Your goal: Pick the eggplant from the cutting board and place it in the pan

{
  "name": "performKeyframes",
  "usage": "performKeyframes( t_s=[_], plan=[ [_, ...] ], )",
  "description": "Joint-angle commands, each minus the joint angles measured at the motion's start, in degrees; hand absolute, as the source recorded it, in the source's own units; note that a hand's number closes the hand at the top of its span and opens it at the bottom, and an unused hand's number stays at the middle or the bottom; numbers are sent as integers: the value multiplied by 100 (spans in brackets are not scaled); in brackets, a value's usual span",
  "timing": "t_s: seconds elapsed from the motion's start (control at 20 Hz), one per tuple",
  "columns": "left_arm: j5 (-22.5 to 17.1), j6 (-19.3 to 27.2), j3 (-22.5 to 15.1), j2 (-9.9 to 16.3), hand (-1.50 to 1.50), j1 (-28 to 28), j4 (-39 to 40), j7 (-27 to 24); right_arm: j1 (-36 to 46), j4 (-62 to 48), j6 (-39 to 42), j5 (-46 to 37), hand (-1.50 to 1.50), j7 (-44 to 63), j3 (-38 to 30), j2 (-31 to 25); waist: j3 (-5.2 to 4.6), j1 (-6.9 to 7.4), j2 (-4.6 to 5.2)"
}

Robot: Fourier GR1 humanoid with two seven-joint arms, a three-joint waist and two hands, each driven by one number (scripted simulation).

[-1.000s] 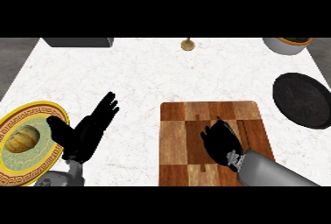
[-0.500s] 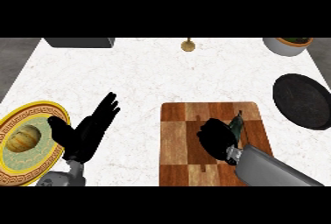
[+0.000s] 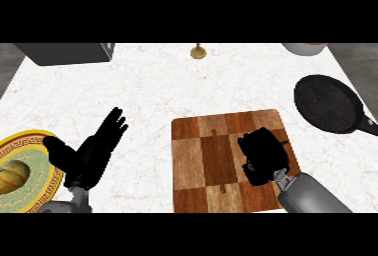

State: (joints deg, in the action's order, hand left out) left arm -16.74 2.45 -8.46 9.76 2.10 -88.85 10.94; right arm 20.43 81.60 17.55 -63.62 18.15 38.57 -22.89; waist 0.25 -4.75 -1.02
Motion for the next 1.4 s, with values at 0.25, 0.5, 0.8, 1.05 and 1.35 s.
performKeyframes(
  t_s=[0.25, 0.5, 0.8, 1.05, 1.35],
  plan=[
    [19, -26, -34, 10, 0, -190, -148, -16, -1366, 2122, -2300, 284, 150, 1105, -1497, 189, -16, 36, -5],
    [-15, -142, -44, 53, 0, -129, -162, 62, -2194, 3382, -2859, 1037, 150, 1095, -1907, 492, -18, 197, 44],
    [-6, -134, 65, 17, 0, 465, 38, 327, -2973, 3227, -3508, 2300, 150, 202, -2638, 595, -18, 388, 103],
    [275, -83, -244, -164, 0, -58, -386, 191, -2537, 1868, -3521, 3151, 150, -1068, -3881, 163, -20, 490, 103],
    [179, -227, 12, -103, 0, 386, -86, 414, -1665, 256, -3853, 2842, 150, -1808, -4416, -59, -21, 499, 112]
  ],
)
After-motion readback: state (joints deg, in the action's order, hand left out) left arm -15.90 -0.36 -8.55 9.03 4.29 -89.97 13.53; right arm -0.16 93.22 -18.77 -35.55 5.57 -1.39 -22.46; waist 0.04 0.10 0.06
